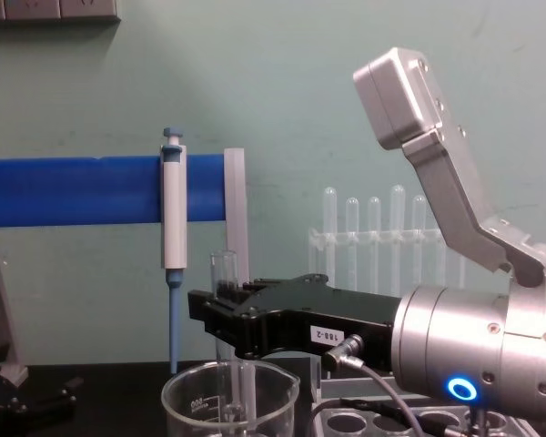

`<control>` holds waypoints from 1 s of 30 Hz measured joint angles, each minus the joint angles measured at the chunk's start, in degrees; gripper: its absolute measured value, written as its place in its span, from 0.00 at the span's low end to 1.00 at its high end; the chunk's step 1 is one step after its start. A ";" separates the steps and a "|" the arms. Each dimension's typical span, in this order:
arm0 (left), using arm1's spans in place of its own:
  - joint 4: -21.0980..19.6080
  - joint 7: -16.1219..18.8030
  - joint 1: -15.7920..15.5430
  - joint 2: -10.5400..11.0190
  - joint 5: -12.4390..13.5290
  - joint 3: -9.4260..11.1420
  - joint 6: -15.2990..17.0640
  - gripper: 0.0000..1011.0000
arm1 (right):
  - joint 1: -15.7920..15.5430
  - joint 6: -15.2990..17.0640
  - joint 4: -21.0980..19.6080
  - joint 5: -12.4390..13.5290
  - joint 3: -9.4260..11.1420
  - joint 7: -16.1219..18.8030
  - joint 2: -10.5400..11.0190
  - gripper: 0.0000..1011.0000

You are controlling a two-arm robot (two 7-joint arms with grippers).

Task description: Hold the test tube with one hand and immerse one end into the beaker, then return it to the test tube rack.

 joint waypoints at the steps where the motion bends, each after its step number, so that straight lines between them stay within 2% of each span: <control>1: 0.00 0.00 0.00 0.00 0.00 0.00 0.00 0.99 | 0.00 0.00 0.00 0.00 0.00 0.00 0.00 0.23; 30: 0.00 0.00 0.00 0.00 0.00 0.00 0.00 0.99 | 0.00 0.00 0.00 0.00 0.00 0.01 0.00 0.23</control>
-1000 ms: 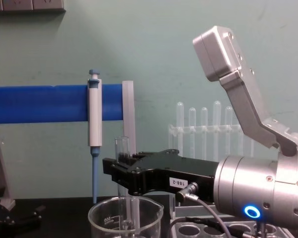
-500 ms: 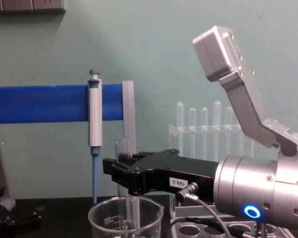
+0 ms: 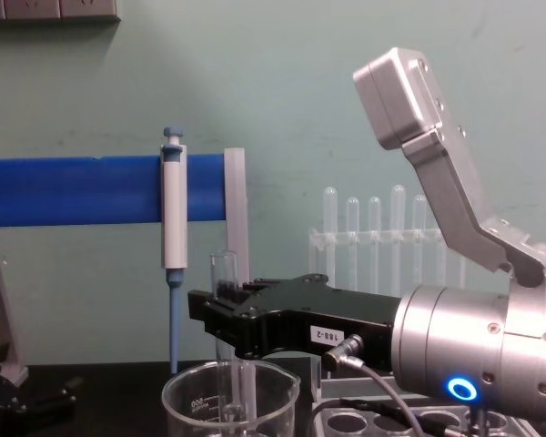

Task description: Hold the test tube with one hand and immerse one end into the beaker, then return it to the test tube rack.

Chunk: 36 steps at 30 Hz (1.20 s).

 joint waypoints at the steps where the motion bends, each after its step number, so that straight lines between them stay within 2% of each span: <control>1: 0.00 0.00 0.00 0.00 0.00 0.00 0.00 0.99 | 0.00 0.00 0.00 0.00 0.00 0.00 0.00 0.23; 36: 0.00 0.00 0.00 0.00 0.00 0.00 0.00 0.99 | 0.00 0.00 0.00 0.00 0.00 -0.01 0.00 0.23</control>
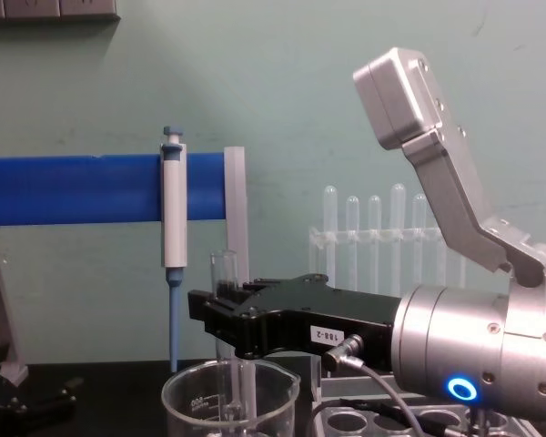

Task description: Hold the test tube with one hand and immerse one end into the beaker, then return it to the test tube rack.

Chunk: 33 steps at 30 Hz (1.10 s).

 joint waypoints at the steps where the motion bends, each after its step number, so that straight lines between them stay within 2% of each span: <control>1: 0.00 0.00 0.00 0.00 0.01 0.00 0.00 0.99 | 0.00 0.00 0.00 0.00 0.00 0.00 0.00 0.23; 33: 0.00 0.00 0.00 0.00 0.00 0.00 0.00 0.99 | 0.00 0.00 0.00 0.00 0.00 0.00 0.00 0.23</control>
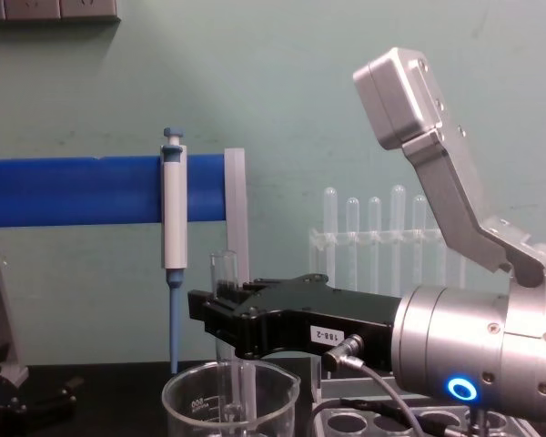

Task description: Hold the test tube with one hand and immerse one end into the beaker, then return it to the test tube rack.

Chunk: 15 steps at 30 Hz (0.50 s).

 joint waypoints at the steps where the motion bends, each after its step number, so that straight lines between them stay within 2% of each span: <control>1: 0.00 0.00 0.00 0.00 0.00 0.00 0.00 0.99 | 0.00 0.00 0.00 0.00 0.00 0.00 0.00 0.23; 15: 0.00 0.00 0.00 0.00 0.00 0.00 0.00 0.99 | 0.00 0.00 0.00 0.00 0.00 0.00 0.00 0.23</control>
